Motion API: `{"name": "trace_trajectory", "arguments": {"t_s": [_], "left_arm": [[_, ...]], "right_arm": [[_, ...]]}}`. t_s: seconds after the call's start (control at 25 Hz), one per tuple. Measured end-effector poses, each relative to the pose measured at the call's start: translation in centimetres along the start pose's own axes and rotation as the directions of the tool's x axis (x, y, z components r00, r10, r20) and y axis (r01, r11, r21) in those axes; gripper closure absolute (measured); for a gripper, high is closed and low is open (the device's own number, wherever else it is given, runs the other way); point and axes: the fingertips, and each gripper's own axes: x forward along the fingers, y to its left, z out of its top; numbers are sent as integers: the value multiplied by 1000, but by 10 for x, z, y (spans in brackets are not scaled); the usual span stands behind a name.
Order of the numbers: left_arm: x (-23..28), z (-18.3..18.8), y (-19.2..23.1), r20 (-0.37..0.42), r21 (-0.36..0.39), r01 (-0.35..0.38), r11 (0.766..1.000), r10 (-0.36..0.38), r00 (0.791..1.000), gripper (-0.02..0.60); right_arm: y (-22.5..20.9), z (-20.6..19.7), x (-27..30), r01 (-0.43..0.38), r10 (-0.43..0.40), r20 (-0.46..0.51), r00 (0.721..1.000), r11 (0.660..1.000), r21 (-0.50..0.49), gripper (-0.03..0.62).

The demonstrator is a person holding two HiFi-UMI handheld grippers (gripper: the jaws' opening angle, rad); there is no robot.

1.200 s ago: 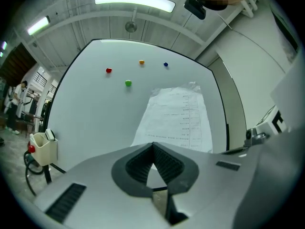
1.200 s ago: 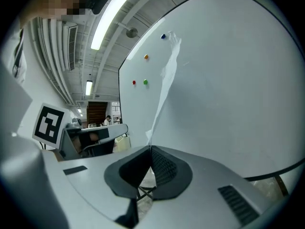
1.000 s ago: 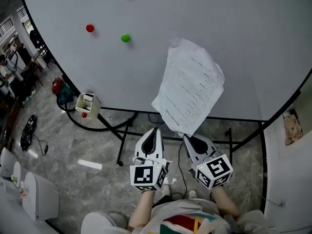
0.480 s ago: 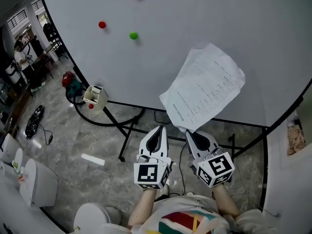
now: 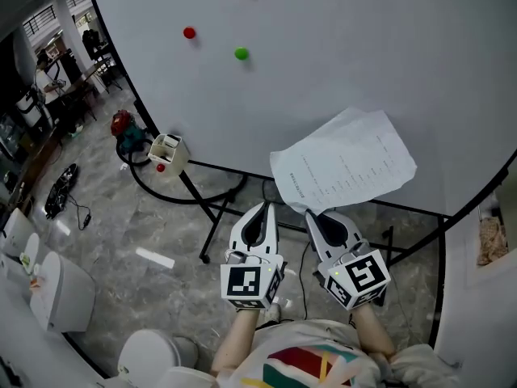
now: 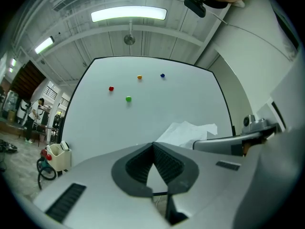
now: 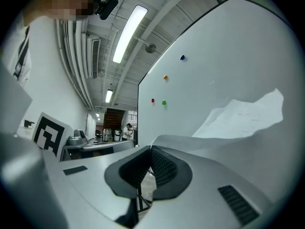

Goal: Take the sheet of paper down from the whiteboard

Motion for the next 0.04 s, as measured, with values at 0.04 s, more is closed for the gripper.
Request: {"name": "trace_trajectory", "arguments": {"t_s": [0.04], "left_arm": [[-1,2,2,3,0,-2,1000,2,1000,537]], "right_arm": [[4,2,2,-8,8,5,1000,1000,-7,580]]}}
